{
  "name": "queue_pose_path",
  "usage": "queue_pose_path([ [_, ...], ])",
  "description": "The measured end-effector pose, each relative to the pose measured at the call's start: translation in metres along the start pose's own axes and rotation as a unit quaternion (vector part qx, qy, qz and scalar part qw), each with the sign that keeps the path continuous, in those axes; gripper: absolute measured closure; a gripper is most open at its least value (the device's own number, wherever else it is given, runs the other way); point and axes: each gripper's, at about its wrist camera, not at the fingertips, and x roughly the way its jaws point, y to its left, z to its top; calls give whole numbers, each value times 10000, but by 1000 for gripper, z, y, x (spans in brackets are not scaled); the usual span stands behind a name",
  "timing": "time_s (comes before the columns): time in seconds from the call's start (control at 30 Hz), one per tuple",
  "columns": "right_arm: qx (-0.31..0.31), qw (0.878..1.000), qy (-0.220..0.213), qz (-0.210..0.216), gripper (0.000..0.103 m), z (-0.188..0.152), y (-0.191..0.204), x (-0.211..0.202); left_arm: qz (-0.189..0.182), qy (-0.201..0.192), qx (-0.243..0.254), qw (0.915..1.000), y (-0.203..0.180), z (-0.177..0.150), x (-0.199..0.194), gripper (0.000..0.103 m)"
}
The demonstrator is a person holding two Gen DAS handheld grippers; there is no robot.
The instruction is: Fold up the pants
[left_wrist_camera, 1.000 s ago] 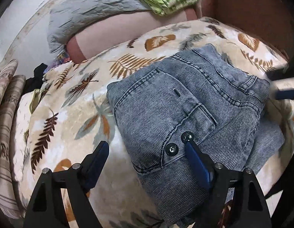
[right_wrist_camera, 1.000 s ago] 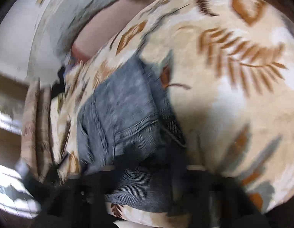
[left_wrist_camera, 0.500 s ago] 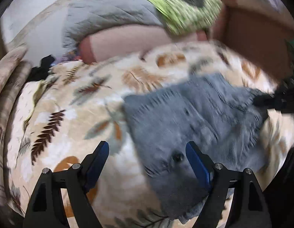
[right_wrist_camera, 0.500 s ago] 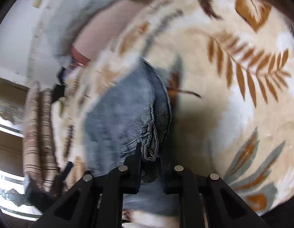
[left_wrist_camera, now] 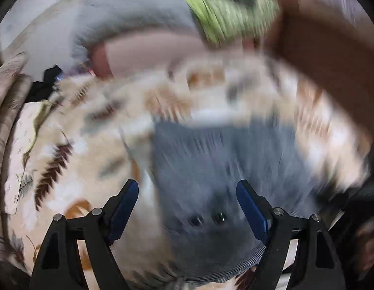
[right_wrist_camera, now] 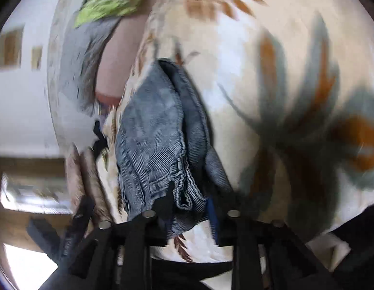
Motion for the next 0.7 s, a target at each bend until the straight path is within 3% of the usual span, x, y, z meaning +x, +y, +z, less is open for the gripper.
queue_pose_path([
  [0.03,-202,9994,-27,-266,63,2,6,-6,112,413,78,9991,-10,-11,26,19],
  [0.1,-529,9966,-299,-553,61,11,19,-30,167,191,-211,9995,-5,-19,29,13],
  [0.17,-861,9925,-608,-618,61,21,38,-46,75,284,-323,9990,1,-17,29,13],
  [0.2,-1076,9905,-724,-454,61,30,56,-49,76,299,-274,9992,1,-16,29,13],
  [0.23,-1226,9903,-632,-172,60,39,72,-47,106,304,-209,9993,0,-15,29,12],
  [0.3,-1501,9866,51,635,52,63,102,-19,106,323,-241,9991,0,-14,29,12],
  [0.33,-1607,9839,217,747,49,69,110,-5,82,337,-288,9990,2,-14,29,12],
  [0.4,-1812,9799,631,544,45,89,117,41,40,358,-357,9987,5,-15,30,11],
  [0.47,-1586,9799,1191,218,45,107,102,103,14,390,-449,9982,6,-16,32,10],
  [0.5,-1218,9814,1432,379,55,115,83,127,33,395,-472,9981,6,-15,33,10],
  [0.57,-1115,9820,1449,476,63,117,75,131,17,411,-499,9979,6,-14,34,10],
  [0.7,-1551,9806,1173,247,58,102,94,94,21,425,-514,9978,8,-13,36,6],
])
